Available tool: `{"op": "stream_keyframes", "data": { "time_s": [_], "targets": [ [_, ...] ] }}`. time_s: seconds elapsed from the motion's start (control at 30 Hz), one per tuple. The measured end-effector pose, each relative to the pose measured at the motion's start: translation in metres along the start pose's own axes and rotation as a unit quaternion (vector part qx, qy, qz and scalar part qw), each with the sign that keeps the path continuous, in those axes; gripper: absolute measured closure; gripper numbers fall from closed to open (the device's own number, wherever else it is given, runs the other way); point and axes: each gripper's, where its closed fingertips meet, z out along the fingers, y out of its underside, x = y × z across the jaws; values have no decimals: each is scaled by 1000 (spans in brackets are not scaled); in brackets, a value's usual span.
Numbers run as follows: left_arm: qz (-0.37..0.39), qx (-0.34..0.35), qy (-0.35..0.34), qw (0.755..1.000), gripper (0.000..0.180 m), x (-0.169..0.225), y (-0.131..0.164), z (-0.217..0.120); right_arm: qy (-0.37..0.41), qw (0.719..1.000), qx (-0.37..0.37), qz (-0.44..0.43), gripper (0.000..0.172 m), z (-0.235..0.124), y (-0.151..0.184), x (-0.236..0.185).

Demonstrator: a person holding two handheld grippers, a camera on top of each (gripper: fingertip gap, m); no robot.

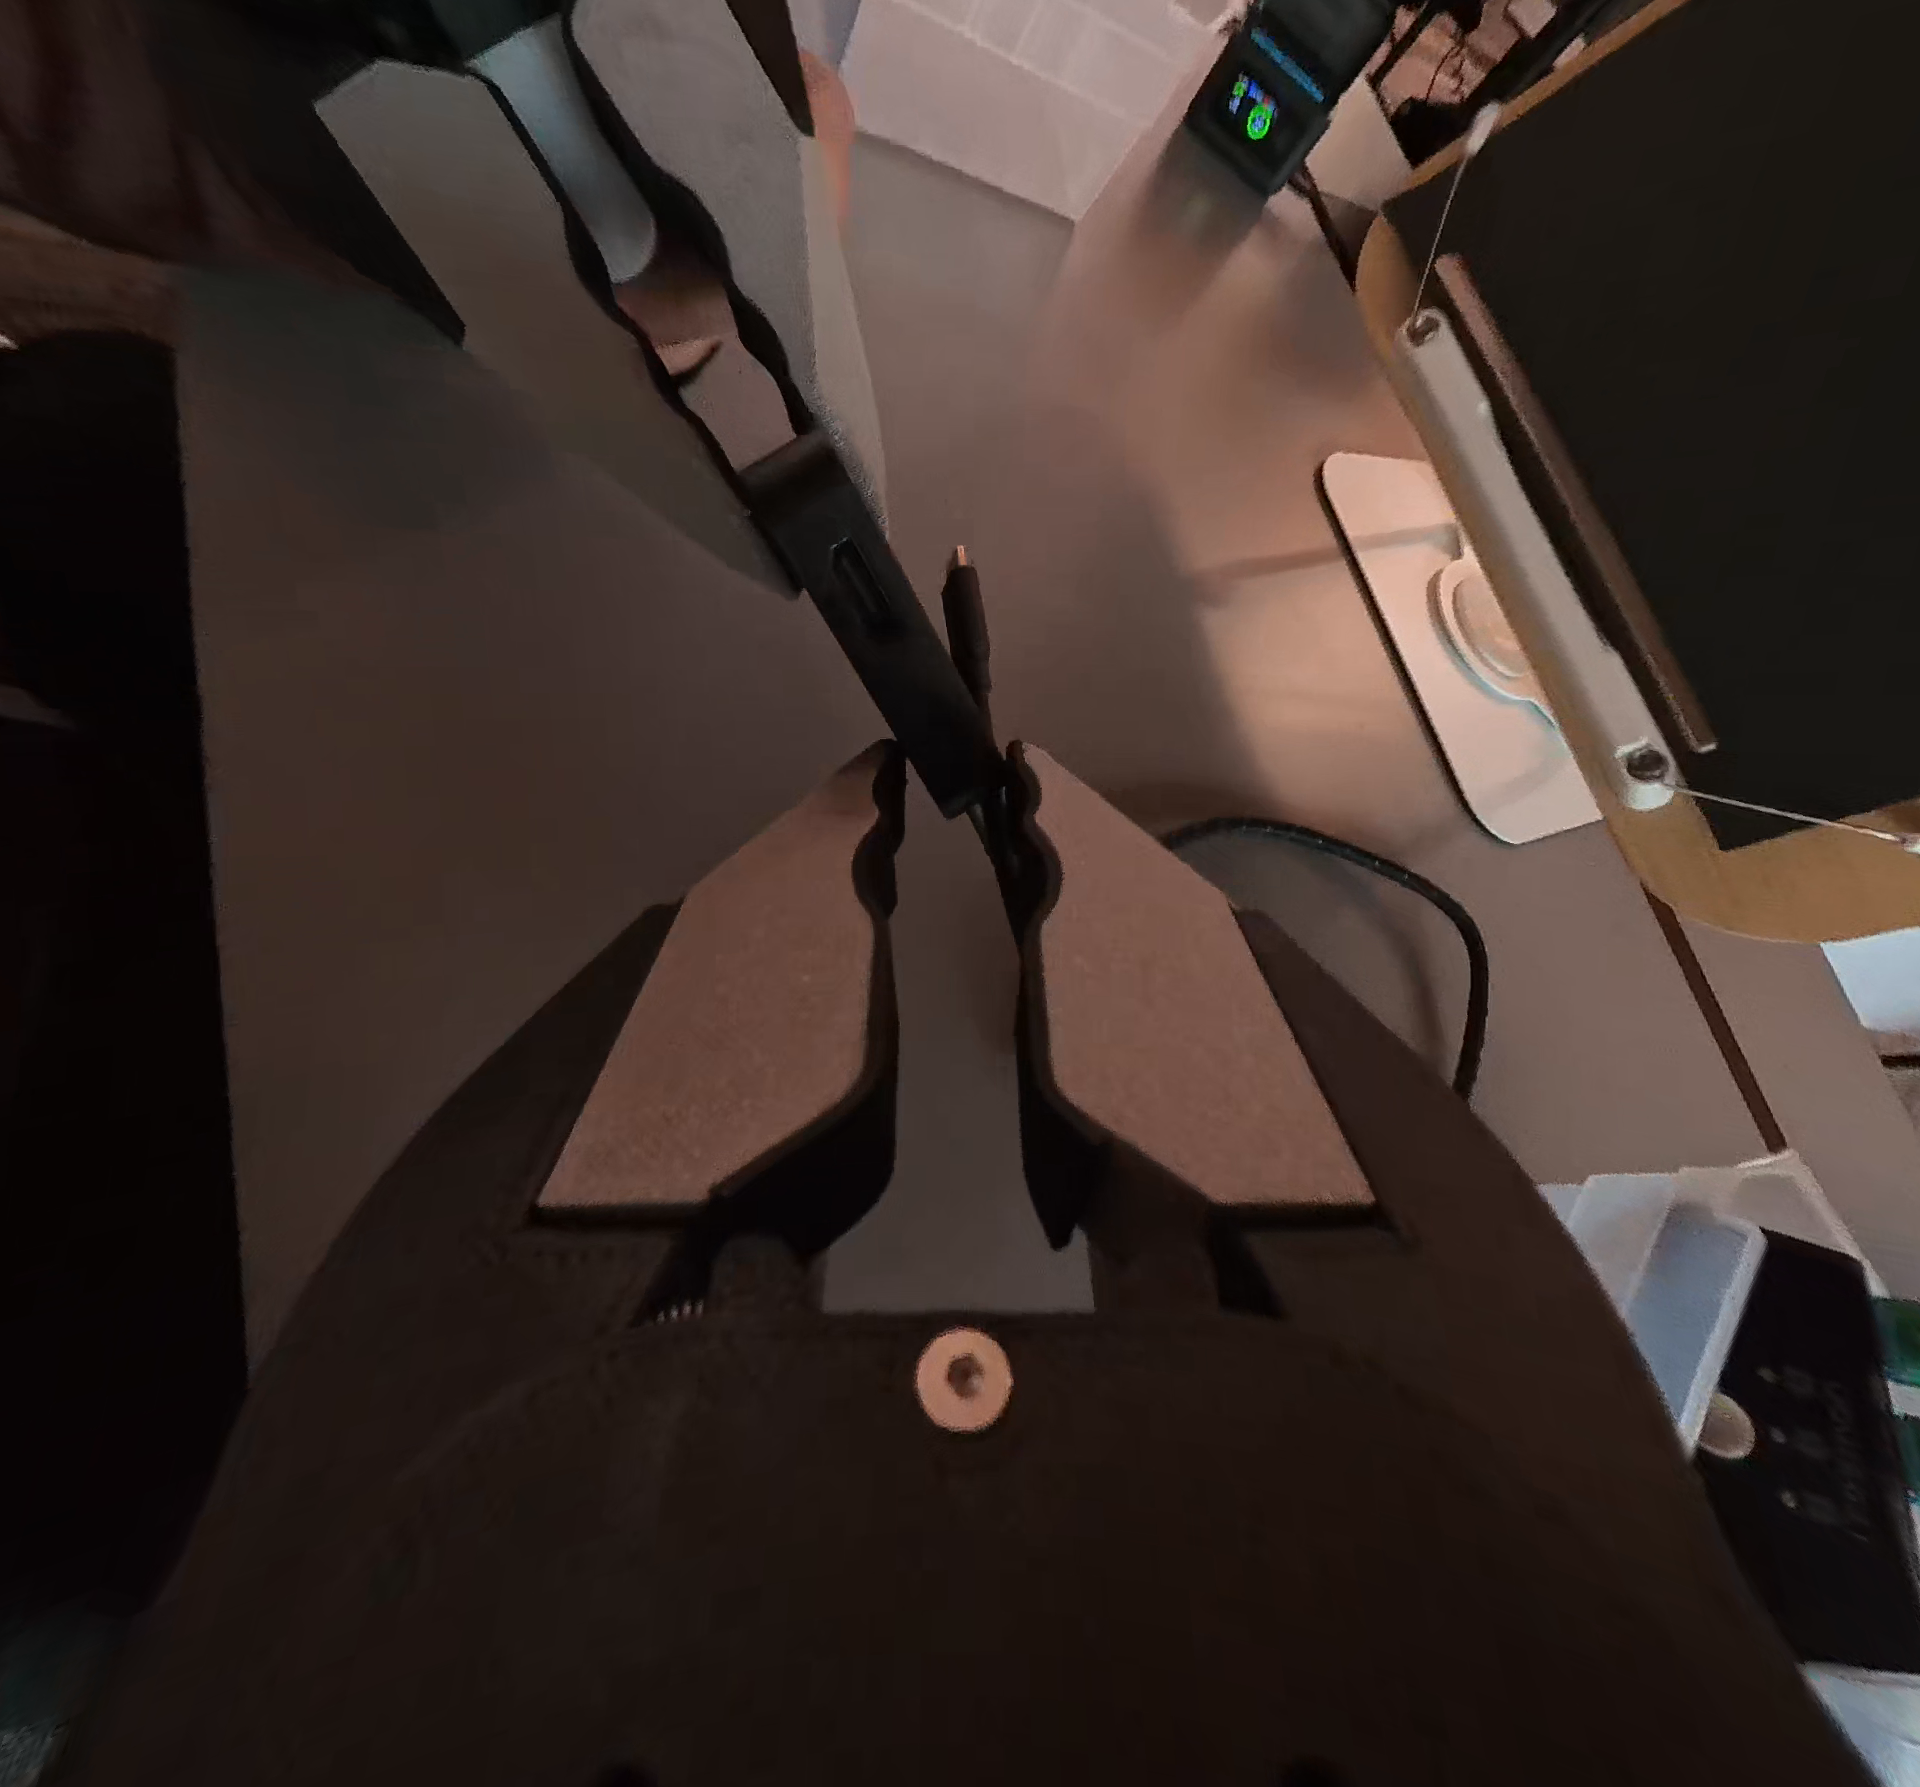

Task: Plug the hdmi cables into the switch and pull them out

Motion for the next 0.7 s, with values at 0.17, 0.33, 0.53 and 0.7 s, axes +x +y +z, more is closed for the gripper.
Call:
{"op": "stream_keyframes", "data": {
  "time_s": [0.17, 0.33, 0.53, 0.7],
  "targets": [
    [39, -24, -23, 999, 167, 5, 8, 8, -14, 1000, -25, -13, 158, 10, 2, -11],
    [57, -49, -51, 996, 170, -9, 13, 6, 24, 999, -33, 31, 156, 11, 4, 5],
    [80, -115, -143, 980, 169, -42, 35, 1, 70, 975, -109, 181, 137, -3, 50, 43],
    [72, -151, -162, 973, 169, -49, 47, -1, 42, 940, -247, 232, 134, 17, 111, 27]
  ]
}}
